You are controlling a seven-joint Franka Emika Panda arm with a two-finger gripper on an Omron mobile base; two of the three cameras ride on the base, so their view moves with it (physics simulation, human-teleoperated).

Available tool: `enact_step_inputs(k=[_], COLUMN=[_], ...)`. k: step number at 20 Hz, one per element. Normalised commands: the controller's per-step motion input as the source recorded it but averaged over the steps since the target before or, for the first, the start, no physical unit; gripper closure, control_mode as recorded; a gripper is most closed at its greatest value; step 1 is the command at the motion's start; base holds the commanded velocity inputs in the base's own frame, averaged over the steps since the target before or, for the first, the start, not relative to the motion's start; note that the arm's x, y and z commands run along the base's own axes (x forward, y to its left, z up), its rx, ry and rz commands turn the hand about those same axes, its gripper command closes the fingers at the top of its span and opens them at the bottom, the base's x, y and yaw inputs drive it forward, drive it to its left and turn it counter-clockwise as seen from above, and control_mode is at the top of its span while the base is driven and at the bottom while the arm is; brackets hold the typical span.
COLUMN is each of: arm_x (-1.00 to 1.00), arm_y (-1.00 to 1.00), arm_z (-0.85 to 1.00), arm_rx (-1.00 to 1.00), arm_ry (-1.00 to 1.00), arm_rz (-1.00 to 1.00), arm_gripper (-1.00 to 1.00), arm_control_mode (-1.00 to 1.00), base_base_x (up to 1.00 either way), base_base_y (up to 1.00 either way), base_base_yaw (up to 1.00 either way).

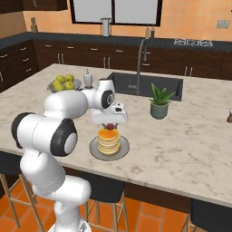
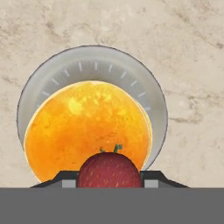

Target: Take the strawberry from the fridge and place it on top of the pancake, located on the dining counter.

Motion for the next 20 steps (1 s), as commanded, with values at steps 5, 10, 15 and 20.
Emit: enact_step_inputs(k=[5,10,15,20], arm_x=[0.01,0.00,0.00,0.00], arm_y=[0.00,0.00,0.03,0.13], arm_z=[-0.17,-0.10,-0.11,-0.11], arm_rx=[0.00,0.00,0.00,0.00], arm_ry=[0.00,0.00,0.00,0.00], arm_rz=[0.00,0.00,0.00,0.00], arm_gripper=[1.00,1.00,1.00,1.00], arm_control_mode=[-1.00,-1.00,-1.00,-1.00], base_base_x=[0.00,0.00,0.00,0.00], base_base_y=[0.00,0.00,0.00,0.00], base_base_yaw=[0.00,0.00,0.00,0.00])
